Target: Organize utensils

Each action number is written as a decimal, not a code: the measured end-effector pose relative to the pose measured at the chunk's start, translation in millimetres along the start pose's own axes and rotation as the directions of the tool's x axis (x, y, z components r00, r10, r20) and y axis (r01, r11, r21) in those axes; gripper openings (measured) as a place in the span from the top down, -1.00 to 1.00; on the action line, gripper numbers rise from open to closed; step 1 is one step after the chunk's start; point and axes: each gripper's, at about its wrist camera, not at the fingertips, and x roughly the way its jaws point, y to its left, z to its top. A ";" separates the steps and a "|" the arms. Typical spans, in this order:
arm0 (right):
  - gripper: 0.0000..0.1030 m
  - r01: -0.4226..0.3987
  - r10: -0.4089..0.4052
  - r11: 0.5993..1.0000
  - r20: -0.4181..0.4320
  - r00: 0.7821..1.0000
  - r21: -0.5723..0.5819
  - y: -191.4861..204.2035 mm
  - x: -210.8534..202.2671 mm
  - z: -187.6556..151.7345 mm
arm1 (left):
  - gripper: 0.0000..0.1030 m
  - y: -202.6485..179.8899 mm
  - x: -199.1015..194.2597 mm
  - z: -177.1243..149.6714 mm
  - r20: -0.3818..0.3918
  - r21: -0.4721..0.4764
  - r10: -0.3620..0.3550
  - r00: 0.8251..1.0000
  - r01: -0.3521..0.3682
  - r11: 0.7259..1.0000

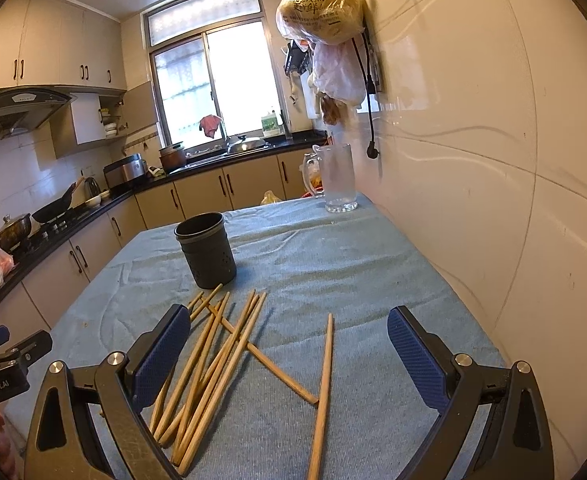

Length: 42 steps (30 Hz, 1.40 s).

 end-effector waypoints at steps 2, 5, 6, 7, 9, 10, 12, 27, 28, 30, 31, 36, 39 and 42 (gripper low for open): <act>-0.96 0.001 -0.001 1.000 -0.003 1.000 -0.001 0.6 0.8 -0.4 | -1.00 -0.3 0.9 -0.1 -0.005 -0.001 0.000 1.000 0.000 1.000; -0.96 0.001 -0.001 1.000 -0.006 1.000 -0.005 2.3 1.4 -1.3 | -1.00 0.8 3.3 0.3 -0.012 -0.002 -0.001 1.000 0.001 1.000; -0.96 0.001 -0.001 1.000 -0.007 1.000 -0.005 2.7 1.8 -1.6 | -1.00 1.2 4.0 -0.4 -0.014 -0.002 -0.002 1.000 0.002 1.000; -0.96 0.001 -0.001 1.000 -0.008 1.000 -0.005 3.1 2.2 -2.0 | -1.00 1.4 4.8 -1.0 -0.016 -0.003 -0.003 1.000 0.003 1.000; -0.96 0.002 -0.002 1.000 -0.011 1.000 -0.004 4.0 3.2 -2.8 | -1.00 2.1 5.6 -1.3 -0.019 -0.004 -0.005 1.000 0.004 1.000; -0.96 0.002 -0.002 1.000 -0.013 1.000 -0.004 3.8 4.1 -2.5 | -1.00 2.4 6.2 -1.6 -0.020 -0.005 -0.005 1.000 0.005 1.000; -0.96 0.003 -0.003 1.000 -0.016 1.000 -0.003 4.2 5.7 -2.9 | -1.00 3.3 7.1 -2.6 -0.022 -0.008 -0.004 1.000 0.004 1.000; -0.96 0.010 -0.010 1.000 -0.035 0.999 -0.001 7.0 12.9 -9.6 | -1.00 6.3 17.6 -8.2 -0.052 -0.018 -0.010 0.999 0.009 1.000; -0.96 0.010 -0.010 1.000 -0.036 0.999 -0.001 7.0 13.2 -10.0 | -1.00 6.4 18.3 -8.5 -0.054 -0.018 -0.010 0.998 0.009 1.000; -0.96 0.012 -0.012 1.000 -0.039 0.999 -0.001 7.0 14.9 -10.3 | -1.00 6.8 20.4 -9.3 -0.061 -0.019 -0.011 0.998 0.009 1.000; -0.96 0.012 -0.012 1.000 -0.041 0.999 -0.001 6.9 15.5 -10.3 | -1.00 6.9 21.2 -9.4 -0.063 -0.019 -0.011 0.998 0.009 1.000; -0.96 0.014 -0.014 1.000 -0.052 0.999 -0.003 7.5 19.9 -12.0 | -1.00 8.2 27.2 -10.5 -0.083 -0.019 -0.013 0.997 0.011 1.000; -0.96 0.015 -0.016 1.000 -0.057 0.998 -0.004 7.6 22.3 -13.2 | -1.00 9.5 32.5 -11.7 -0.101 -0.020 -0.017 0.995 0.015 1.000; -0.96 0.017 -0.018 1.000 -0.064 0.998 -0.005 6.7 25.4 -14.0 | -1.00 12.2 37.5 -11.1 -0.120 -0.023 -0.025 0.992 0.022 0.999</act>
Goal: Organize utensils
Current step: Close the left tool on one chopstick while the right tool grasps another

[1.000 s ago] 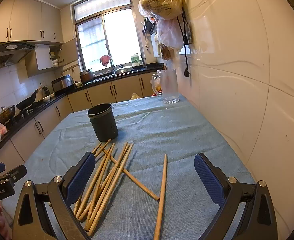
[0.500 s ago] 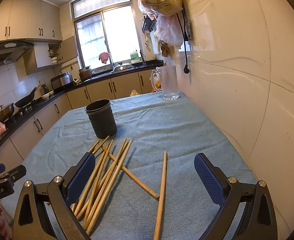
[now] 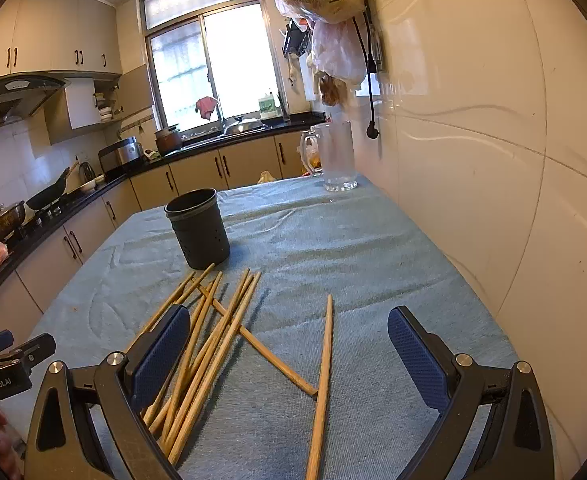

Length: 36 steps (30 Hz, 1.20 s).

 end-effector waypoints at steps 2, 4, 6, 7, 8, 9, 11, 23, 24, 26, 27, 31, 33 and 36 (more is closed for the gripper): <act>-0.96 0.004 -0.004 1.000 -0.004 1.000 -0.006 -1.3 2.6 0.3 | -1.00 4.0 1.9 2.5 -0.008 -0.005 -0.008 1.000 0.008 1.000; -0.96 0.011 -0.011 1.000 -0.005 1.000 -0.020 -2.9 5.0 2.2 | -1.00 9.3 3.9 7.0 -0.014 -0.008 -0.012 1.000 0.012 1.000; -0.96 0.021 -0.022 0.999 -0.006 1.000 -0.040 -6.6 7.4 5.6 | -1.00 12.8 6.3 13.3 -0.019 -0.002 -0.021 1.000 0.021 1.000; -0.96 0.026 -0.026 0.999 -0.007 1.000 -0.048 -9.1 8.4 7.6 | -1.00 14.7 7.9 17.4 -0.025 0.003 -0.033 0.999 0.033 0.999; -0.96 0.030 -0.030 0.998 -0.009 0.999 -0.056 -12.8 10.0 9.7 | -1.00 15.7 10.3 22.2 -0.035 0.012 -0.052 0.998 0.053 0.999; -0.96 0.033 -0.034 0.998 -0.015 0.999 -0.062 -16.8 12.2 11.9 | -1.00 15.5 12.2 25.8 -0.042 0.018 -0.068 0.997 0.068 0.997; -0.96 0.033 -0.037 0.997 -0.047 0.998 -0.076 -26.0 19.9 16.3 | -0.97 12.9 19.8 34.1 -0.062 0.038 -0.114 0.992 0.116 0.992; -0.51 -0.156 0.186 0.981 -0.345 0.920 0.114 -77.3 86.7 33.0 | -0.39 -51.7 110.0 88.0 -0.260 0.153 -0.286 0.922 0.332 0.931; -0.47 -0.168 0.209 0.976 -0.364 0.908 0.140 -79.4 92.3 34.2 | -0.35 -53.6 116.1 91.6 -0.271 0.153 -0.289 0.918 0.337 0.929; -0.46 -0.179 0.232 0.969 -0.387 0.892 0.169 -80.3 101.5 35.4 | -0.30 -59.6 130.2 100.6 -0.292 0.148 -0.303 0.907 0.356 0.923; -0.46 -0.183 0.239 0.967 -0.397 0.886 0.175 -79.2 106.0 35.7 | -0.25 -63.4 138.9 104.5 -0.306 0.148 -0.309 0.901 0.365 0.919; -0.22 -0.195 0.244 0.969 -0.442 0.863 0.154 -68.4 119.5 33.3 | 0.04 -80.4 166.0 109.4 -0.360 0.173 -0.296 0.885 0.375 0.911; -0.18 -0.205 0.258 0.965 -0.469 0.845 0.161 -64.7 127.0 30.7 | 0.08 -87.5 178.3 109.8 -0.379 0.195 -0.284 0.881 0.376 0.906; -0.09 -0.206 0.256 0.966 -0.487 0.835 0.154 -60.7 136.9 28.3 | 0.14 -96.9 188.8 107.9 -0.394 0.238 -0.251 0.884 0.362 0.901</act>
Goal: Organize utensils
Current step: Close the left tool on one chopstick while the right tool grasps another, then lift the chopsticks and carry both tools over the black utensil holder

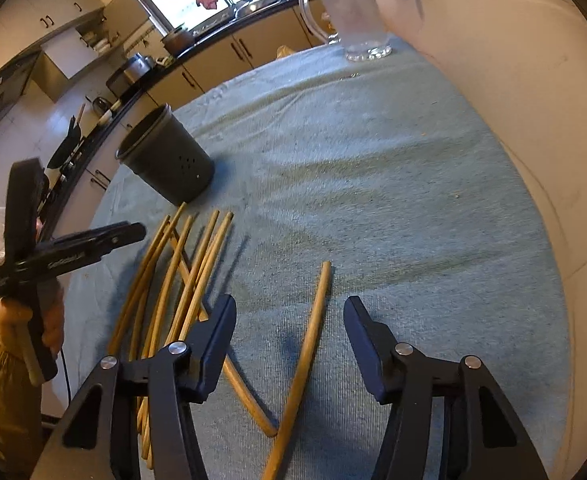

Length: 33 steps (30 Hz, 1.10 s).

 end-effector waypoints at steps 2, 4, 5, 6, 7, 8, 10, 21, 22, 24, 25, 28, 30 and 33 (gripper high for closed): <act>0.03 0.010 -0.010 1.000 -0.015 1.000 -0.011 1.1 5.9 1.8 | 0.43 -4.8 10.4 1.7 -0.023 0.030 0.029 0.999 -0.028 0.999; 0.18 0.024 -0.025 0.999 -0.040 0.999 -0.021 2.0 13.1 4.0 | 0.73 -6.5 19.7 2.2 -0.056 0.039 0.038 0.998 -0.036 0.999; 0.21 0.034 -0.035 0.999 -0.053 0.998 -0.025 2.3 16.9 4.6 | 0.80 -6.6 22.1 2.5 -0.061 0.036 0.029 0.998 -0.027 0.999; 0.21 0.043 -0.044 0.999 -0.062 0.997 -0.027 2.1 19.6 5.4 | 0.80 -6.9 21.9 2.8 -0.052 0.034 0.032 0.998 -0.030 0.999; 0.22 0.049 -0.051 0.998 -0.069 0.996 -0.028 1.5 22.3 6.3 | 0.81 -7.1 21.9 3.2 -0.049 0.032 0.034 0.998 -0.032 0.999; 0.25 0.056 -0.059 0.998 -0.079 0.995 -0.031 2.0 26.2 7.4 | 0.81 -6.5 21.4 3.4 -0.043 0.024 0.031 0.999 -0.030 0.999; 0.37 0.079 -0.082 0.996 -0.075 0.994 -0.052 5.8 28.6 9.8 | 0.82 -4.2 18.4 3.8 -0.030 0.006 0.030 0.999 -0.029 1.000; 0.87 0.005 -0.006 1.000 -0.038 0.999 -0.028 7.2 14.4 12.8 | 0.84 14.6 -58.6 -15.7 0.138 -0.106 -0.023 0.990 0.038 0.994; 0.87 0.000 0.000 0.999 -0.025 1.000 -0.033 9.1 10.1 12.3 | 0.84 15.7 -66.4 -17.9 0.155 -0.111 -0.022 0.988 0.039 0.993; 0.87 -0.006 0.007 0.999 0.010 1.000 -0.046 14.1 -1.3 12.4 | 0.84 17.8 -78.5 -18.6 0.181 -0.116 -0.018 0.983 0.040 0.993; 0.87 -0.007 0.008 0.998 0.028 1.000 -0.054 17.3 -7.5 12.5 | 0.84 18.4 -85.6 -21.1 0.196 -0.113 -0.010 0.981 0.033 0.993; 0.87 -0.002 0.008 0.997 0.081 0.997 -0.071 25.1 -22.7 13.0 | 0.84 12.4 -102.1 -24.5 0.252 -0.112 0.036 0.967 -0.008 0.994; 0.87 -0.001 0.011 0.997 0.122 0.992 -0.083 28.2 -36.0 12.0 | 0.84 5.0 -110.1 -19.4 0.290 -0.107 0.031 0.957 0.000 0.994; 0.87 -0.005 0.023 0.995 0.188 0.982 -0.100 35.8 -55.5 8.1 | 0.85 -3.5 -136.7 -21.9 0.362 -0.081 0.027 0.932 0.002 0.997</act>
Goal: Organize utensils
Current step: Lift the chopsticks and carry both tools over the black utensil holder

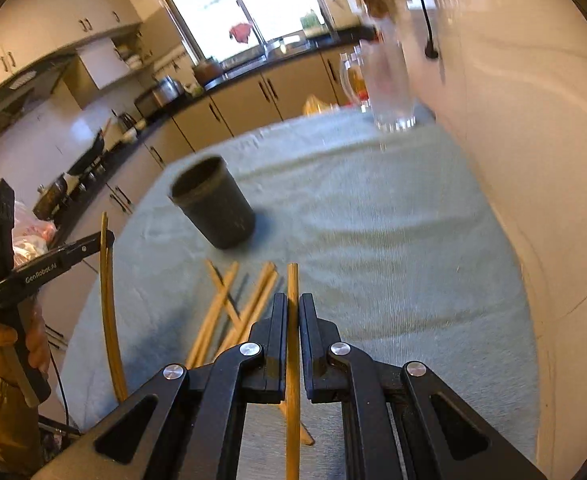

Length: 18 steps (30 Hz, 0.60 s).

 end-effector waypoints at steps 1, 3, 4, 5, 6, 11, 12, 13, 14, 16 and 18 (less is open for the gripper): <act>0.87 -0.005 0.006 1.000 0.023 1.000 -0.003 2.9 -7.2 0.8 | 0.85 -2.3 -7.3 1.8 0.016 0.008 0.002 1.000 -0.003 1.000; 0.87 -0.017 0.017 1.000 0.058 0.998 -0.006 7.1 -18.7 3.4 | 0.86 -7.2 -18.0 7.3 0.045 0.017 0.000 0.999 0.000 1.000; 0.87 -0.022 0.022 1.000 0.074 0.997 -0.006 8.9 -23.2 5.1 | 0.86 -8.5 -24.9 10.7 0.059 0.016 -0.009 0.998 0.008 1.000; 0.87 -0.027 0.027 1.000 0.089 0.996 -0.004 10.7 -27.6 6.9 | 0.86 -9.8 -30.8 12.9 0.069 0.012 -0.014 0.998 0.014 1.000; 0.87 -0.030 0.030 1.000 0.101 0.994 -0.003 12.6 -31.0 8.2 | 0.87 -9.8 -35.7 15.7 0.078 0.005 -0.022 0.997 0.022 1.000; 0.88 -0.040 0.041 0.999 0.157 0.987 -0.010 19.2 -48.7 11.9 | 0.88 -8.7 -56.2 22.9 0.115 -0.026 -0.053 0.992 0.056 0.998; 0.87 -0.040 0.042 0.999 0.166 0.985 -0.014 20.5 -52.1 12.4 | 0.88 -9.3 -60.9 23.9 0.127 -0.026 -0.057 0.990 0.061 0.998; 0.87 -0.039 0.042 0.999 0.174 0.984 -0.019 21.8 -55.7 12.9 | 0.88 -10.7 -64.8 23.5 0.135 -0.023 -0.059 0.989 0.063 0.998; 0.87 -0.038 0.042 0.999 0.181 0.983 -0.023 24.3 -57.8 13.2 | 0.88 -12.0 -68.4 23.8 0.143 -0.021 -0.062 0.988 0.065 0.998; 0.88 -0.035 0.041 0.999 0.195 0.980 -0.034 27.3 -62.1 14.4 | 0.88 -13.8 -72.4 24.6 0.153 -0.025 -0.069 0.986 0.074 0.997; 0.88 -0.038 0.046 0.998 0.206 0.978 -0.042 29.0 -64.3 14.6 | 0.88 -15.1 -76.6 24.3 0.160 -0.031 -0.079 0.984 0.085 0.996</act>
